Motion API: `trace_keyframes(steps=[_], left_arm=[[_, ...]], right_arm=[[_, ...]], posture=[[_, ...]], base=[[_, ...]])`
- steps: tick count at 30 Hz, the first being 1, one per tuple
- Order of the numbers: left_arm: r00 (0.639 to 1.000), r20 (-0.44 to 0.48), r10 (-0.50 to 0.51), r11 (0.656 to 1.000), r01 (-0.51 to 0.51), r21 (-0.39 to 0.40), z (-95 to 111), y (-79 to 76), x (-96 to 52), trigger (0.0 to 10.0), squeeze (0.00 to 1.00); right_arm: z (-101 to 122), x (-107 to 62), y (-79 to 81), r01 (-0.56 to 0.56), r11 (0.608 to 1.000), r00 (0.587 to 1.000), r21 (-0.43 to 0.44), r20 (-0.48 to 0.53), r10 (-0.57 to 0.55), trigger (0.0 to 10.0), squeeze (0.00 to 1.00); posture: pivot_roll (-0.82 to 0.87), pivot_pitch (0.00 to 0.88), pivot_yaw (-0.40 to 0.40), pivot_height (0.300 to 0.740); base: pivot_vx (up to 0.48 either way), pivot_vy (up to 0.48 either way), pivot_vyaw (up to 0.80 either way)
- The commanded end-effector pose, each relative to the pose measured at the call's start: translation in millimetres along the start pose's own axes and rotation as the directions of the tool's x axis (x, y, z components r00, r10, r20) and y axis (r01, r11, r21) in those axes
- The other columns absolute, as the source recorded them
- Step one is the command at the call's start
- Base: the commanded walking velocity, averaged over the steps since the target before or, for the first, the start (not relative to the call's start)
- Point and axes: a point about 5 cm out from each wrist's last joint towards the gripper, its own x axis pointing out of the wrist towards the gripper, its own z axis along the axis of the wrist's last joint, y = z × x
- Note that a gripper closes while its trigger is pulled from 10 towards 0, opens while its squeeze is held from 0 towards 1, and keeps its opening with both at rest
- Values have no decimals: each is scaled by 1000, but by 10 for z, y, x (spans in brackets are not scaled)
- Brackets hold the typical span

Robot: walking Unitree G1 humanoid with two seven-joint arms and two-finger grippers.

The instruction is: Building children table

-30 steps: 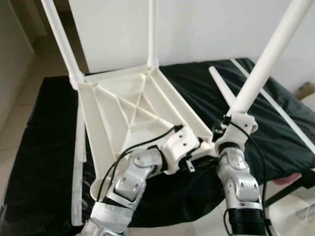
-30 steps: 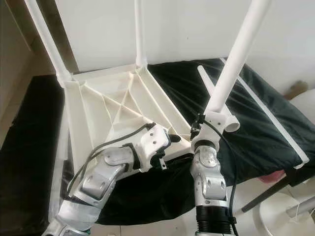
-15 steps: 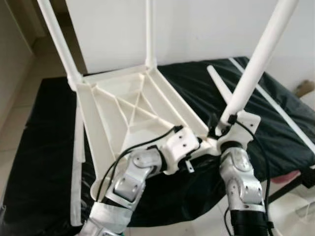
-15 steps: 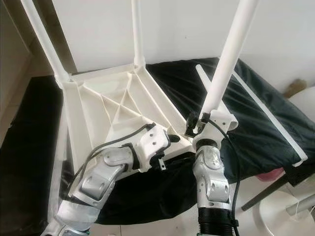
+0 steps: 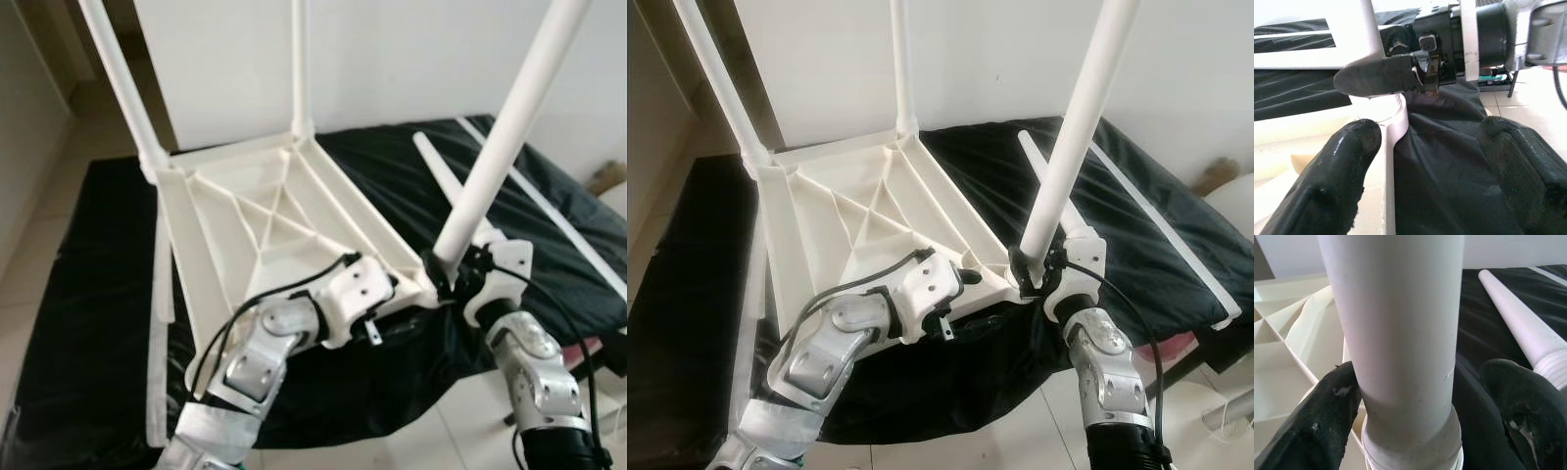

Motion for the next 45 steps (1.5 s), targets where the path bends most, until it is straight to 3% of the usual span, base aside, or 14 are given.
trace_keyframes(steps=[1,8,12,16,18,19,20,21,22,34,35,37,38,45], left_arm=[[998,1,60,998,-60,-7,-6,49,-2,10000,0],[998,3,56,998,-56,10,-8,34,20,10000,0],[999,-32,-28,999,27,-27,-79,-61,22,10000,0],[998,-55,-45,999,44,-20,-122,-86,23,10000,0],[998,-56,-23,1000,23,-4,-123,-71,29,10000,0],[998,-56,-7,1000,7,2,-120,-57,31,10000,0],[998,-56,-7,1000,7,2,-120,-57,31,10000,0],[998,-54,14,1000,-14,12,-116,-37,28,10000,0],[998,-55,31,999,-31,16,-114,-18,25,10000,0],[998,-53,42,999,-41,24,-102,-5,5,10000,0],[998,-53,40,999,-39,23,-100,-7,6,10000,0],[998,-52,38,999,-37,22,-99,-8,7,10000,0],[998,-52,37,999,-36,21,-99,-8,8,10000,0],[998,-47,28,1000,-28,10,-95,-24,20,10000,0]], right_arm=[[36,21,-39,-23,1000,1000,-13,18,23,10000,0],[79,146,-56,-150,988,989,-44,6,150,10000,0],[75,268,-29,-223,972,975,-74,-17,222,10000,0],[83,329,-18,-253,964,967,-85,-21,252,10000,0],[92,346,-19,-260,961,966,-90,-19,260,9451,0],[97,355,-27,-266,959,964,-96,-21,266,2980,0],[97,355,-27,-266,959,964,-96,-21,266,2980,0],[93,362,-42,-271,958,962,-97,-22,271,667,0],[84,361,-53,-276,956,961,-98,-27,275,0,0],[-59,305,-99,-275,959,961,-62,-58,271,0,0],[-96,290,-100,-262,964,964,-46,-68,259,2118,0],[-121,283,-101,-254,967,965,-36,-73,251,2118,0],[-135,280,-102,-249,968,966,-30,-77,247,10000,0],[-234,273,-44,-167,985,979,-40,-122,161,10000,0]], posture=[[-51,0,13,740],[-53,0,18,740],[-46,0,14,740],[-44,0,12,740],[-44,0,12,740],[-33,0,8,740],[-33,0,8,740],[-31,0,7,740],[-30,0,7,740],[-35,0,14,740],[-37,0,15,740],[-37,0,15,740],[-37,0,15,740],[-42,0,15,740]], base=[[0,0,0],[0,0,0],[0,0,0],[0,0,0],[0,0,0],[0,0,0],[0,0,0],[0,0,0],[0,0,0],[0,0,0],[0,0,0],[0,0,0],[0,0,0],[0,0,0]])
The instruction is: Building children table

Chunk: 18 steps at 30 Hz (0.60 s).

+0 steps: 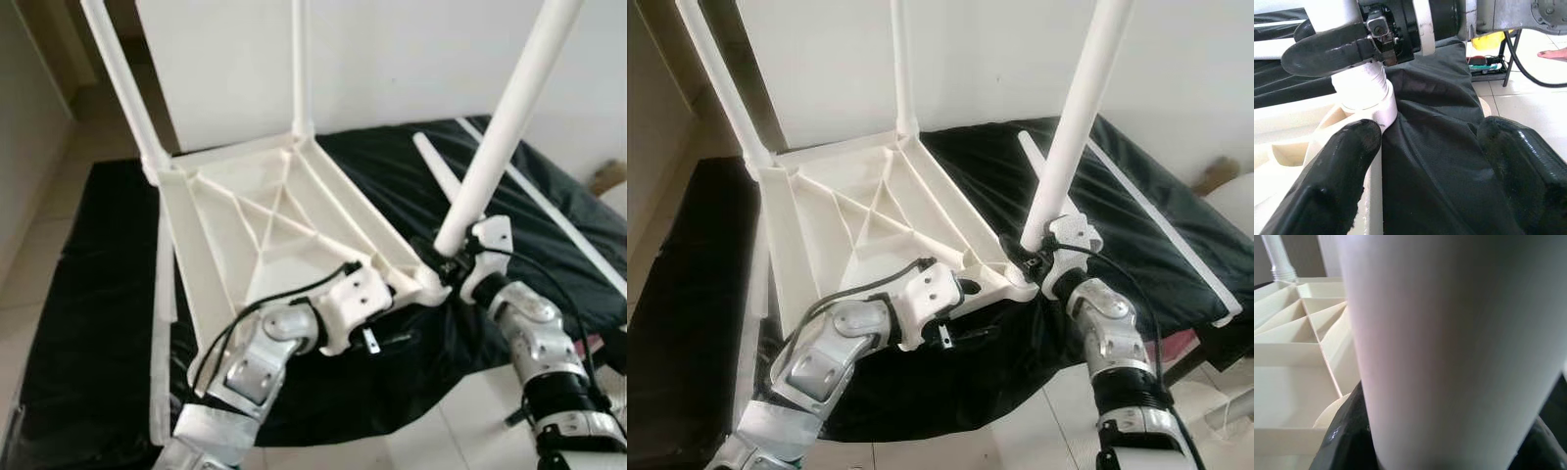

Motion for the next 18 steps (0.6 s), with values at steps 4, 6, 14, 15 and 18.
trace_keyframes(steps=[4,6,14,15,18], left_arm=[[998,-8,55,998,-55,1,-4,12,-1,10000,0],[998,-11,54,999,-54,6,-9,4,0,10000,0],[999,-9,48,999,-48,11,5,4,3,10000,0],[999,-8,46,999,-45,12,6,2,6,10000,0],[999,-5,50,999,-50,12,11,7,12,10000,0]], right_arm=[[-256,-64,34,74,997,989,10,-128,-72,10000,0],[-269,-65,80,163,987,976,15,-148,-159,10000,0],[-245,-79,212,307,950,940,51,-169,-295,10000,0],[-227,-85,279,345,936,929,64,-164,-331,10000,0],[-218,-150,459,491,864,867,114,-164,-471,10000,0]], posture=[[-46,0,14,740],[-48,0,14,740],[-55,0,18,740],[-55,0,18,740],[-51,0,6,740]], base=[[0,0,0],[0,0,0],[0,0,0],[0,0,0],[0,0,0]])
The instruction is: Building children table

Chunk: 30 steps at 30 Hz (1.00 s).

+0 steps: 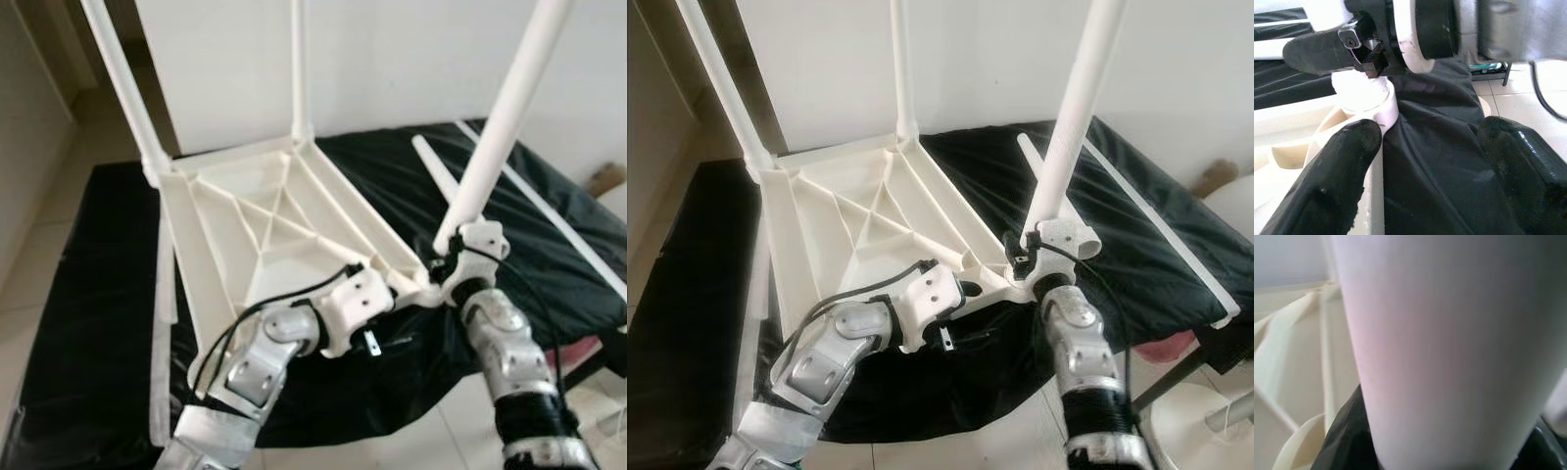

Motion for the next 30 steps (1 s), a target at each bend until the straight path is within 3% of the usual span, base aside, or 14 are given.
trace_keyframes(steps=[1,6,29,30], left_arm=[[998,-4,56,998,-56,9,9,17,5,10000,0],[998,5,57,998,-58,4,31,9,21,10000,0],[999,17,35,999,-36,15,61,2,66,10000,0],[999,17,36,999,-37,15,62,0,64,10000,0]], right_arm=[[-259,-110,-33,95,995,987,14,-131,-92,10000,0],[-263,-240,113,237,969,963,66,-148,-225,10000,0],[-123,-248,93,238,971,966,36,-114,-233,10000,0],[-107,-244,87,228,973,969,40,-105,-223,10000,1000]], posture=[[-51,0,6,740],[-47,0,1,740],[-64,0,4,740],[-64,0,4,740]], base=[[0,0,0],[0,0,0],[0,0,0],[0,0,0]])
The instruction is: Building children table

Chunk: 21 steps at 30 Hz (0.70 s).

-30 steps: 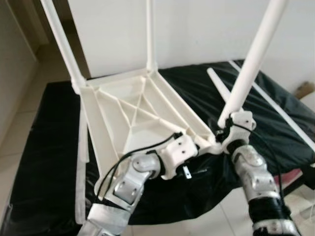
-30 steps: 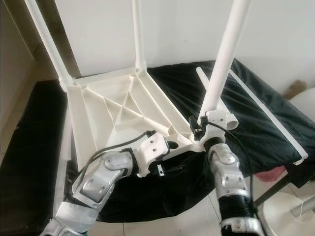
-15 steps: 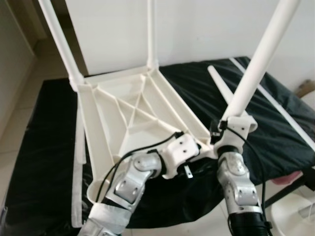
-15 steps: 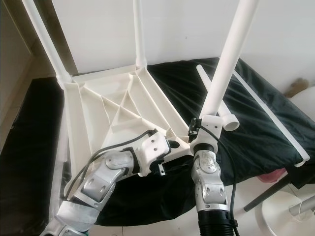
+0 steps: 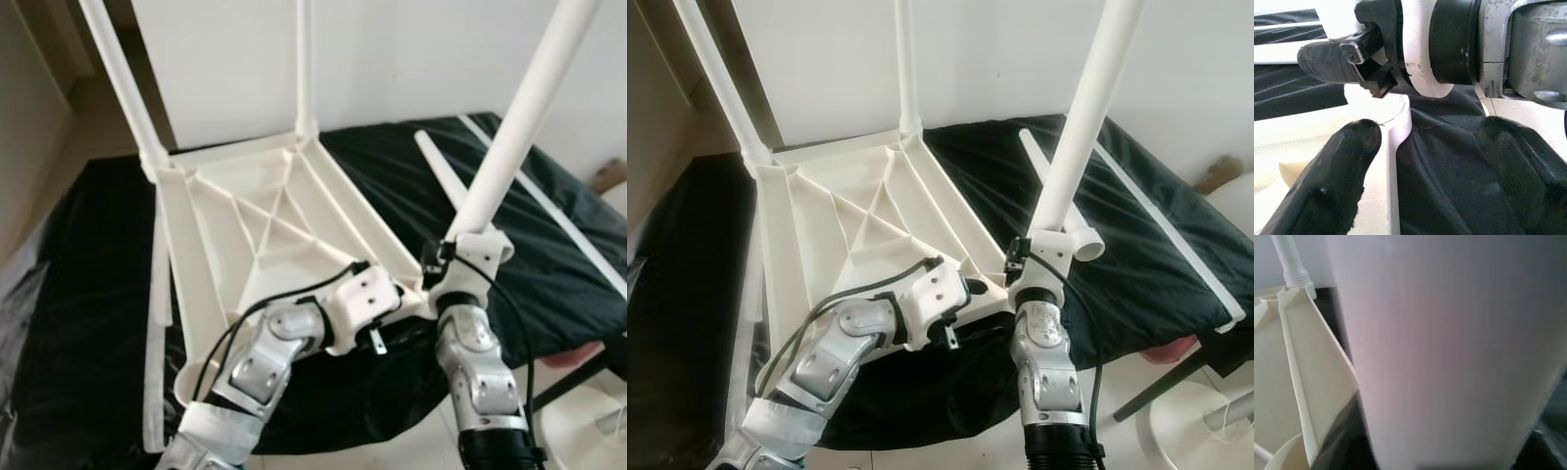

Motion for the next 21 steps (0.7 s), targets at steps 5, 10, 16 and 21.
trace_keyframes(steps=[5,10,16,21], left_arm=[[999,3,54,999,-54,9,18,22,15,10000,0],[999,4,52,999,-52,9,23,16,19,10000,0],[998,2,55,998,-55,7,17,24,14,10000,0],[999,1,46,999,-46,10,29,18,-1,10000,0]], right_arm=[[-88,-19,-35,-34,997,998,64,-55,38,10000,1000],[-33,3,-97,-61,995,998,79,-26,63,10000,1000],[-41,-4,-174,-149,986,989,77,-14,150,10000,463],[-9,18,-173,-318,947,948,36,6,318,10000,0]], posture=[[-65,0,7,740],[-66,0,8,740],[-66,0,10,740],[-67,0,16,740]], base=[[0,0,0],[0,0,0],[0,0,0],[0,0,0]])
